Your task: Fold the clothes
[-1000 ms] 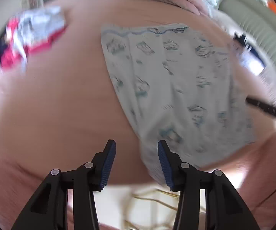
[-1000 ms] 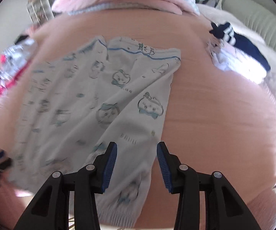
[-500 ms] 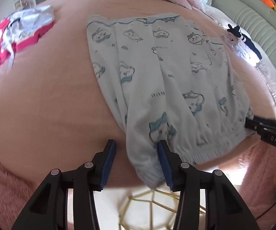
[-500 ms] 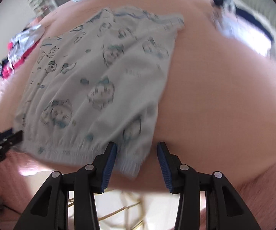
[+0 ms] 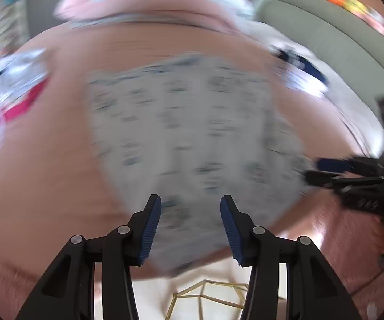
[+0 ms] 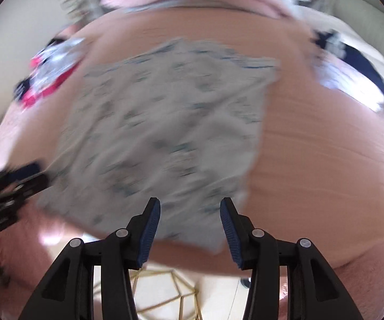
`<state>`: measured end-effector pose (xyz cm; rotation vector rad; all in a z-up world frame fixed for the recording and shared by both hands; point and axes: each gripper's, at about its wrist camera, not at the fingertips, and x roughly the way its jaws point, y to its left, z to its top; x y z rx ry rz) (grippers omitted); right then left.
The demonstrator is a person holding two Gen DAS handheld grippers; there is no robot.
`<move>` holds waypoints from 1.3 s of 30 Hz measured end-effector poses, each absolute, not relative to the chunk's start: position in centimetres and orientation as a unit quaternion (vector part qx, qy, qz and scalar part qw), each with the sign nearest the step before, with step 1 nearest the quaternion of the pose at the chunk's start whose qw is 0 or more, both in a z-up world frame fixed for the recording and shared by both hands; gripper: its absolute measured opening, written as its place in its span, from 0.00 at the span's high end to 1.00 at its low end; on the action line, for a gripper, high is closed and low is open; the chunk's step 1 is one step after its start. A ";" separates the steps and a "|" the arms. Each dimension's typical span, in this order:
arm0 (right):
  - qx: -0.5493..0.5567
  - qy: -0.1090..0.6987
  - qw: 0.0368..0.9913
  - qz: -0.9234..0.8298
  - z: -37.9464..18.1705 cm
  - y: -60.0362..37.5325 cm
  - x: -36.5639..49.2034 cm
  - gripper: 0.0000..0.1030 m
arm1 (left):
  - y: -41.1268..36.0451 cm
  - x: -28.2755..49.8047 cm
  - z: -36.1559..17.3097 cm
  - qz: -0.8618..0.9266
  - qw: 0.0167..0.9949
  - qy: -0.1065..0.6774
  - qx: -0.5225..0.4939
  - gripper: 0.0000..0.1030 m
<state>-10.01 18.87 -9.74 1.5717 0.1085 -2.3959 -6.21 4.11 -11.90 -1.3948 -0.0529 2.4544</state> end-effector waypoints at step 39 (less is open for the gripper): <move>0.560 0.043 0.181 -0.807 -13.6 17.0 -10.5 0.55 | 8.5 -7.9 -15.1 0.834 0.183 0.046 -0.519 0.57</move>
